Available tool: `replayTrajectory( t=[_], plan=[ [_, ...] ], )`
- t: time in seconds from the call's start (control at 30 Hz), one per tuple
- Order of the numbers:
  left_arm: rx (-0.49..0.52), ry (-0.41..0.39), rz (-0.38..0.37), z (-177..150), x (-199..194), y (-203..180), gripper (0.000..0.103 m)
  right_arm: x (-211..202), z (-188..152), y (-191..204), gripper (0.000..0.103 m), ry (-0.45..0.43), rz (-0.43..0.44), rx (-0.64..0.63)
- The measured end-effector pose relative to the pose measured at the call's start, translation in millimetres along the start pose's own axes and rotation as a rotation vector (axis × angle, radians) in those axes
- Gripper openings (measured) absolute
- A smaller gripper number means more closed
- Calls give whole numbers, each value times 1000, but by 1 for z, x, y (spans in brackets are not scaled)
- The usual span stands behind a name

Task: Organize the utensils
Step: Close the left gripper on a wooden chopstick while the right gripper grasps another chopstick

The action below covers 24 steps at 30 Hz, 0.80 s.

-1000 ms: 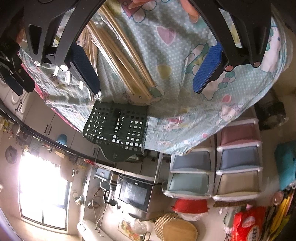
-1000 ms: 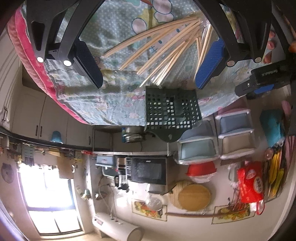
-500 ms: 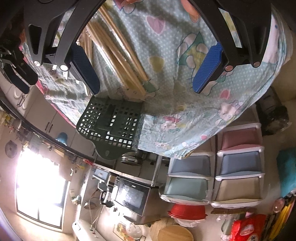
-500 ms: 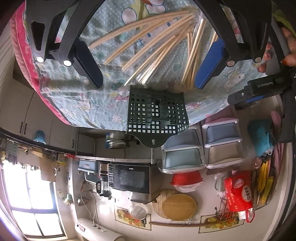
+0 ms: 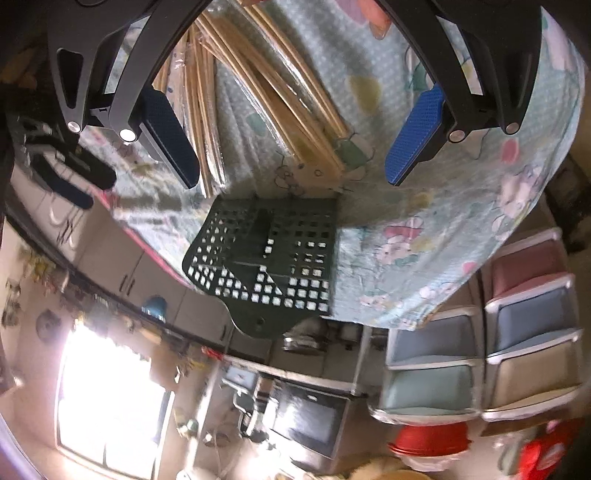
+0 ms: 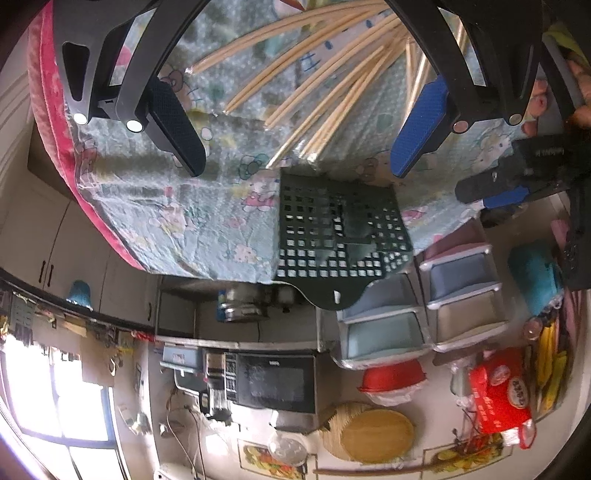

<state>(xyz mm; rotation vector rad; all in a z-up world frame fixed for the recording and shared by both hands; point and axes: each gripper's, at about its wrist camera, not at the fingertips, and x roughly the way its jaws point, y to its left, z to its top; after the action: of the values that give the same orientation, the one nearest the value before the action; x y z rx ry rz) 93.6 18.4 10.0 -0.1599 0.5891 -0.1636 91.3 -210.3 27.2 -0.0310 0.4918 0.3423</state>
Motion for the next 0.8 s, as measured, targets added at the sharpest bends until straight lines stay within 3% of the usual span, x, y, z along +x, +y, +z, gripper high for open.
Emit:
replayTrajectory(
  t=[0.07, 0.17, 0.33, 0.5, 0.7, 0.8],
  plan=[
    [18, 18, -5, 2, 8, -4, 93, 9, 3, -6, 96, 29, 3, 16],
    [29, 50, -26, 1, 19, -6, 93, 25, 6, -15, 84, 90, 36, 56],
    [39, 138, -31, 0, 41, -6, 89, 50, 9, -28, 73, 188, 76, 114],
    [-6, 248, -59, -2, 63, 3, 66, 73, 6, -36, 55, 273, 95, 149],
    [-33, 323, -85, -4, 81, 6, 45, 89, 4, -39, 39, 319, 111, 162],
    [-27, 350, -84, -4, 88, 4, 45, 97, 4, -42, 36, 348, 114, 174]
  ],
)
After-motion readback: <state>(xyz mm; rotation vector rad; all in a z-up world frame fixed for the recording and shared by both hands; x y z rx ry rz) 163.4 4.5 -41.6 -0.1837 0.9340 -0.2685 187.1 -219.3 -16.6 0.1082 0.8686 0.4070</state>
